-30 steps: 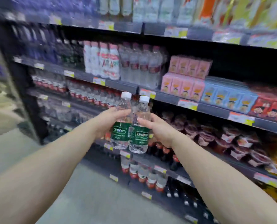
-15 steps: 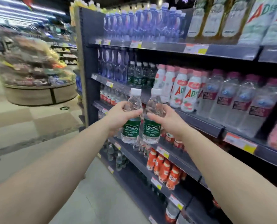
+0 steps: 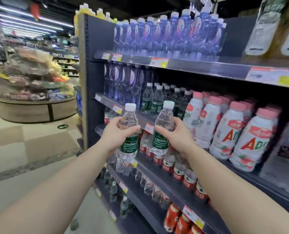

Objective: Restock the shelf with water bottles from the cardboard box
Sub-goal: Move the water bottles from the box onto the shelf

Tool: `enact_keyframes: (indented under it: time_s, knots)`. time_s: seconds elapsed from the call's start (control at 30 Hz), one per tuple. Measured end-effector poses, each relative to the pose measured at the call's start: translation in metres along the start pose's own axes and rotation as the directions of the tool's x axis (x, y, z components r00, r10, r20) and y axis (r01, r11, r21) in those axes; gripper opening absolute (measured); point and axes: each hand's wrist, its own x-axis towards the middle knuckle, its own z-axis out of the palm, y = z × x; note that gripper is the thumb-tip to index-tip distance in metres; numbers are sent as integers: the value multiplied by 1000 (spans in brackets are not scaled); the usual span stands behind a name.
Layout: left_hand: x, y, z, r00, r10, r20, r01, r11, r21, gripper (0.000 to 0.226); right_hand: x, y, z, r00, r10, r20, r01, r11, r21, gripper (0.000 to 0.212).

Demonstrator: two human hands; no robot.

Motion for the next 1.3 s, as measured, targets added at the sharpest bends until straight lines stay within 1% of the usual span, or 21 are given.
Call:
enact_keyframes:
  time_s: [0.07,0.1,0.2,0.33,0.4,0.43,0.53,0.67,0.77,0.8,0.9,1.0,1.17,1.3]
  knots:
    - [43,-8,-5,998,25,62,-24,1000,-11,127,38,-3,10,992,-2,-126,3,1000,9,76]
    - [67,-13,-9,994,33,101,-31,999,-23,127,56,-7,14,985,-1,-172,1,1000,1,80]
    - [127,-17,-20,972,45,230,-39,999,-30,123,107,-11,24,948,46,-315,-54,998,-19,86]
    - [191,-6,-35,925,76,372,-98,994,42,123,158,-9,36,881,153,-448,-173,985,-2,91]
    - [217,-1,-37,900,89,426,-135,988,79,115,175,-5,44,839,201,-506,-231,973,3,89]
    - [230,-2,-36,891,93,444,-143,986,81,105,181,-1,48,823,221,-523,-258,966,3,89]
    - [255,-9,-32,863,109,494,-161,985,64,71,195,12,63,787,258,-561,-321,947,-14,90]
    - [277,-18,-24,844,128,520,-183,981,56,85,206,18,67,774,234,-588,-350,933,-89,91]
    - [289,-20,-18,831,117,545,-146,989,11,93,200,23,68,779,231,-583,-355,929,-106,99]
    - [291,-20,-16,827,114,551,-128,992,-13,90,198,27,69,784,232,-575,-368,921,-131,99]
    - [299,-19,-9,819,134,558,-108,991,-80,62,195,36,72,783,216,-583,-383,906,-178,95]
    - [302,-16,-4,805,152,573,-130,988,-80,44,202,38,72,773,207,-600,-386,904,-185,92]
    - [301,-16,-2,789,168,591,-127,986,-111,32,215,48,72,752,199,-628,-392,902,-183,89]
    - [301,-20,-2,783,161,601,-114,987,-114,35,221,53,70,746,202,-635,-392,903,-173,90]
